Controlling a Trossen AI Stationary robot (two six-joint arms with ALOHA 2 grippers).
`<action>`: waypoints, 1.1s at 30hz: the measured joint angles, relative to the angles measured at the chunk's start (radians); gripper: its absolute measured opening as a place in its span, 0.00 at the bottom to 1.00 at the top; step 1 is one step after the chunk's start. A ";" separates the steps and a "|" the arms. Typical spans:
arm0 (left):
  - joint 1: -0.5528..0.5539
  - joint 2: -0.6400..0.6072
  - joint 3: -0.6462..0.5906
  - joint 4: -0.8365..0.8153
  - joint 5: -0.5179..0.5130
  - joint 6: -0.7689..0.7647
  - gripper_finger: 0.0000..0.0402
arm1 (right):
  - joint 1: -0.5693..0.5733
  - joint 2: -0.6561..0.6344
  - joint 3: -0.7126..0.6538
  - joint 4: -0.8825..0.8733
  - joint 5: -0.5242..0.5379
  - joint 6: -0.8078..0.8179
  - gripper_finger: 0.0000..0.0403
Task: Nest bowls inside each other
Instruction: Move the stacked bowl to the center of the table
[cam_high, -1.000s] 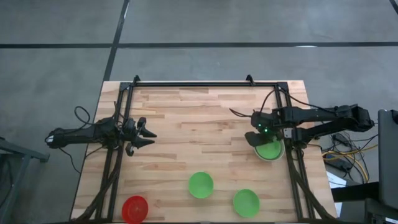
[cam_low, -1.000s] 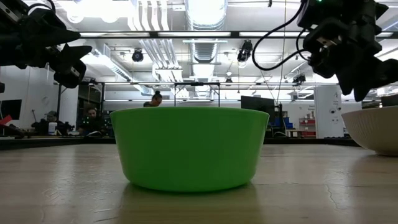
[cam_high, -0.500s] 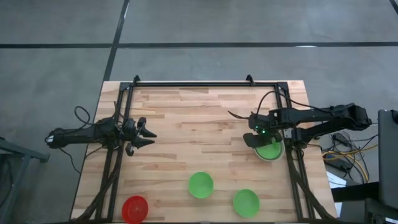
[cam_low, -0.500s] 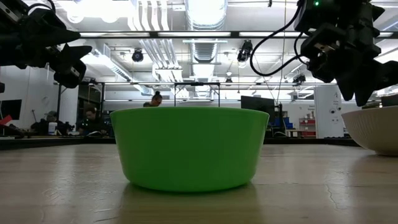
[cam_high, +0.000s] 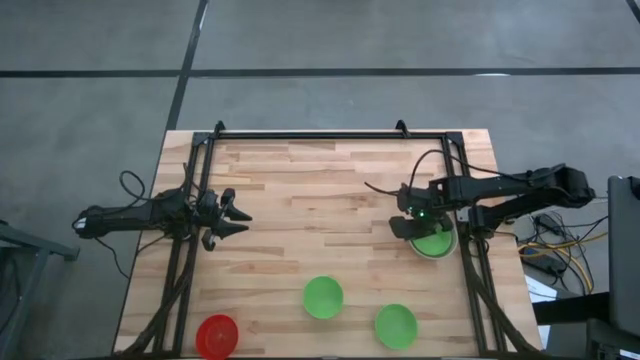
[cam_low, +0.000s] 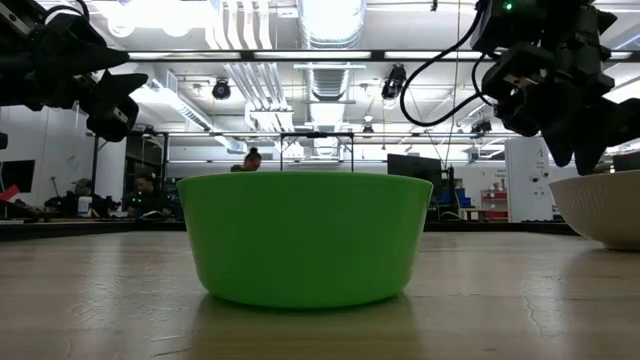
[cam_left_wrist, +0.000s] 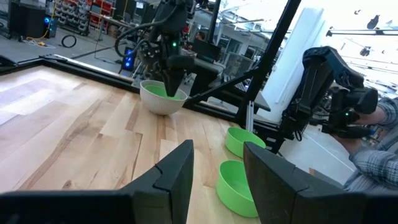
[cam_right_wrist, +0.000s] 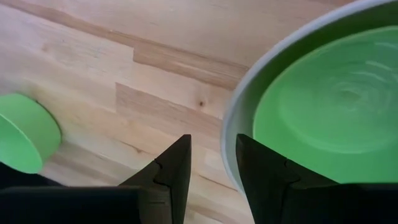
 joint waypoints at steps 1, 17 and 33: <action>0.000 0.000 0.000 0.000 0.000 0.000 0.36 | 0.005 0.009 0.000 0.008 0.000 0.000 0.31; 0.000 0.000 0.000 0.000 0.000 0.000 0.36 | 0.012 0.063 -0.002 0.002 -0.004 -0.025 0.28; 0.000 0.000 0.000 0.000 0.000 0.000 0.36 | 0.012 0.090 -0.007 0.000 -0.015 -0.058 0.08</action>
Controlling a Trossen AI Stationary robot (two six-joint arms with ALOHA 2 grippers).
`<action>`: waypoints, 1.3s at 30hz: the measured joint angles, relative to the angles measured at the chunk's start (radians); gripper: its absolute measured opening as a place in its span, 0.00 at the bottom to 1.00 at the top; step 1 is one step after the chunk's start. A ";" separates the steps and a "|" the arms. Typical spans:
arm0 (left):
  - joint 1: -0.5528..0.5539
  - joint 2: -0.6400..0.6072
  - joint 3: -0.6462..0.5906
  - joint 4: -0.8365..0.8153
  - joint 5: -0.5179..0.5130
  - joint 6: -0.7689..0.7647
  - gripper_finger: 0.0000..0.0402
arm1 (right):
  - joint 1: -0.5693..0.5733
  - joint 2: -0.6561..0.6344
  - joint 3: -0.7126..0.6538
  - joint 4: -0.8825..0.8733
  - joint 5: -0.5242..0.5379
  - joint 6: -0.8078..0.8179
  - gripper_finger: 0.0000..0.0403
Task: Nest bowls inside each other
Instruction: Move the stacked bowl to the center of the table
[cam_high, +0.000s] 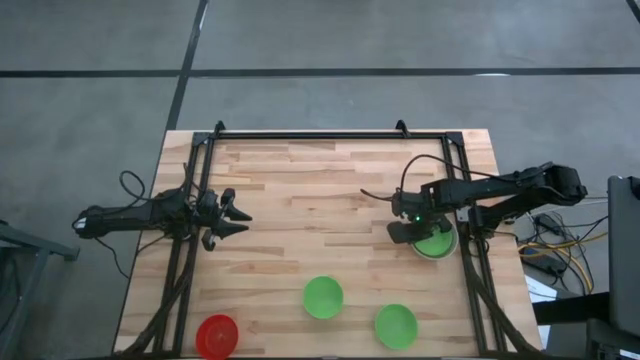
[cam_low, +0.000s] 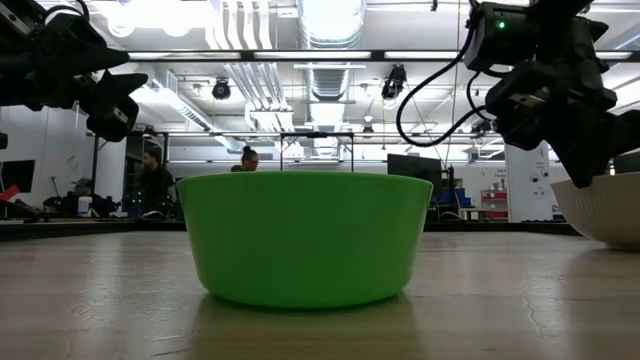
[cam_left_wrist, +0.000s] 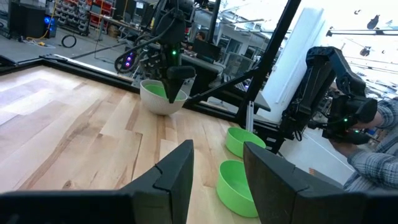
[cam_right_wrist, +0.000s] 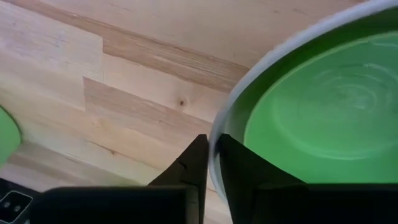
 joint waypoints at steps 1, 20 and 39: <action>0.000 0.000 0.000 0.000 0.000 0.000 0.36 | 0.000 0.005 0.000 0.002 -0.003 -0.003 0.07; 0.000 0.000 0.000 0.000 0.000 0.000 0.36 | 0.000 0.017 0.022 0.003 -0.003 -0.037 0.03; 0.000 0.000 0.000 0.000 0.000 0.000 0.36 | -0.001 0.026 0.040 0.157 0.041 -0.045 0.03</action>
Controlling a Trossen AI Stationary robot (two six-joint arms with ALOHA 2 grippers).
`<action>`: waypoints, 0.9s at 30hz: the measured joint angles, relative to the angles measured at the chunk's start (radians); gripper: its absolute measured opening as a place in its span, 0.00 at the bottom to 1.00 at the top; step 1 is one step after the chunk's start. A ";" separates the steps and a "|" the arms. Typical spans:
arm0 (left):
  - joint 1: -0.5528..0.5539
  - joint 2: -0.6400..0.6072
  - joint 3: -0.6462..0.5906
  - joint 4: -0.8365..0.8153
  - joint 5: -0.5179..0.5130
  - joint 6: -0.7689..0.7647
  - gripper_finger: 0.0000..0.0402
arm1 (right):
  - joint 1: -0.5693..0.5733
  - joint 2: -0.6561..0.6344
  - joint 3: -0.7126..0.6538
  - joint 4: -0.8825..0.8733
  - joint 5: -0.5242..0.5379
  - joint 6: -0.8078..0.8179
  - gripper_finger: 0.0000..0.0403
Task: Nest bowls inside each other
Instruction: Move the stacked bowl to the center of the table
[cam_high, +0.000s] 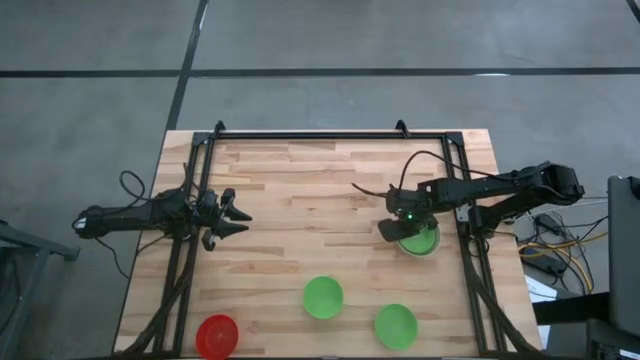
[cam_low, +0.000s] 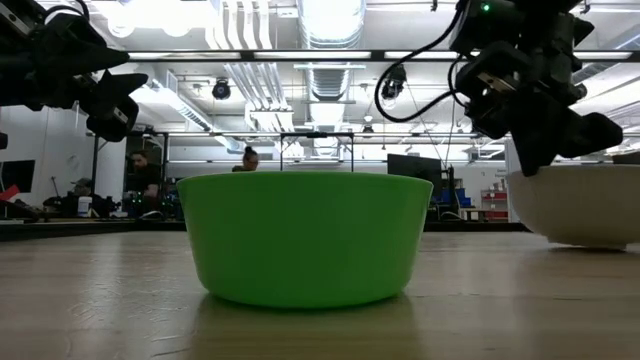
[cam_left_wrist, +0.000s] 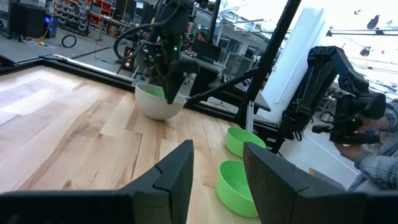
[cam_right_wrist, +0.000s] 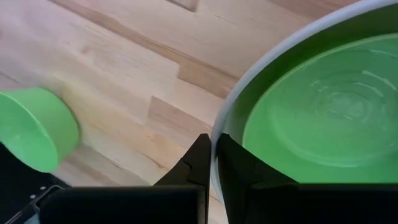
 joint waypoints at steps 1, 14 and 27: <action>0.000 0.000 0.000 0.000 0.000 0.000 0.36 | 0.000 0.000 0.000 0.006 0.000 0.001 0.03; 0.000 0.000 0.000 0.000 0.000 0.000 0.36 | 0.000 0.000 0.000 0.111 0.024 -0.012 0.03; 0.000 0.000 0.000 0.000 0.000 0.000 0.36 | 0.000 0.144 0.006 0.257 -0.037 -0.073 0.03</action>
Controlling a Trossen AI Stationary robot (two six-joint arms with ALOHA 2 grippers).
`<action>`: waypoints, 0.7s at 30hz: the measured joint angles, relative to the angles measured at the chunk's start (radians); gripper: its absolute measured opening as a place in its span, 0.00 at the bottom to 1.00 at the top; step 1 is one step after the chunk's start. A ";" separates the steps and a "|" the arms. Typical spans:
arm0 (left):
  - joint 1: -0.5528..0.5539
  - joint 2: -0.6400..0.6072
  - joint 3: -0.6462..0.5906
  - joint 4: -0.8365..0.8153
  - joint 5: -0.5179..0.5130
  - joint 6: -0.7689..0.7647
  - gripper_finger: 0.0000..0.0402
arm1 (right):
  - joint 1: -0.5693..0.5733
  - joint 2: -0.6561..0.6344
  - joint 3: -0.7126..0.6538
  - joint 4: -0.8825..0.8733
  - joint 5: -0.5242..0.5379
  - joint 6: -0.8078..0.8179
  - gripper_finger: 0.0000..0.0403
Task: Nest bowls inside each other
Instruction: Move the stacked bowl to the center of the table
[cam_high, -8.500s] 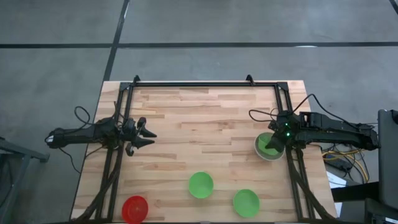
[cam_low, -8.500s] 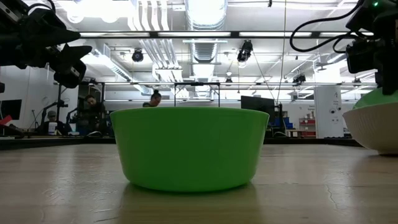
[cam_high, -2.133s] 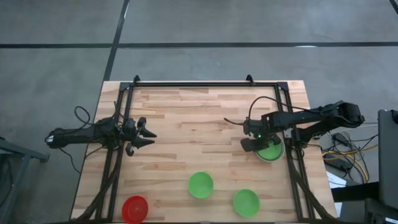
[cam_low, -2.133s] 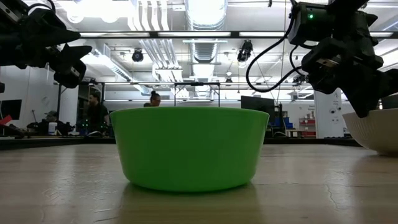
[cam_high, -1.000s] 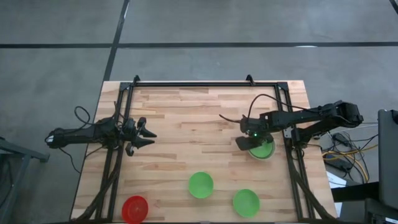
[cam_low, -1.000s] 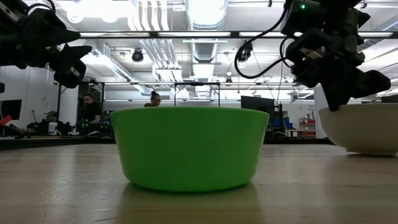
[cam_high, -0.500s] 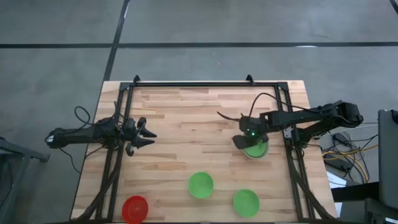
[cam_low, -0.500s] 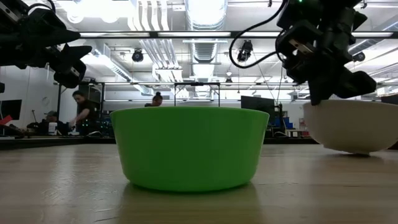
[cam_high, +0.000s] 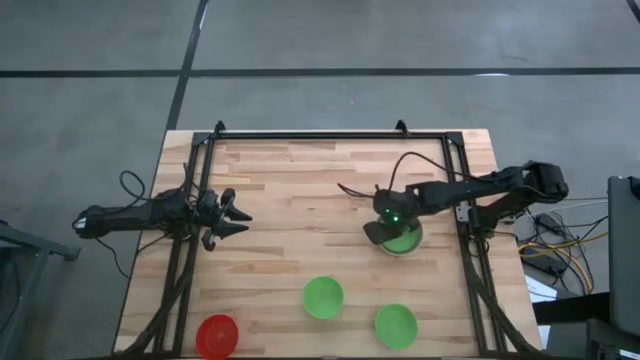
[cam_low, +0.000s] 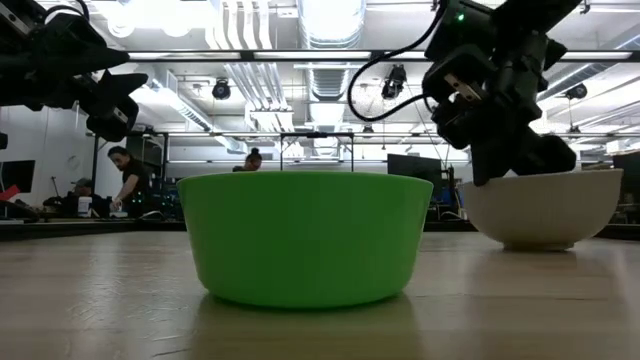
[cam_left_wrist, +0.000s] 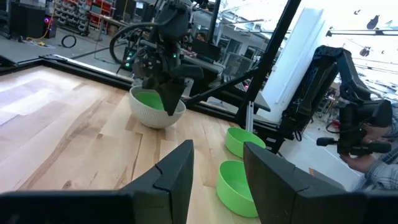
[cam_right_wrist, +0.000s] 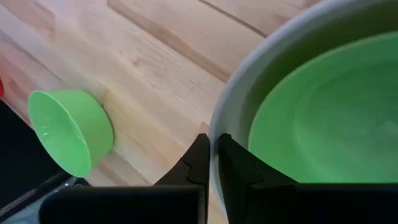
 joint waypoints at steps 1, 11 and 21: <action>0.000 0.000 0.000 0.000 0.000 0.000 0.36 | 0.000 0.009 0.006 0.002 -0.002 -0.008 0.03; 0.000 0.000 0.000 0.000 0.000 0.000 0.36 | -0.016 0.111 0.126 0.000 0.008 -0.126 0.03; 0.000 0.000 0.000 0.000 0.000 0.000 0.36 | -0.023 0.273 0.319 -0.059 -0.016 -0.263 0.02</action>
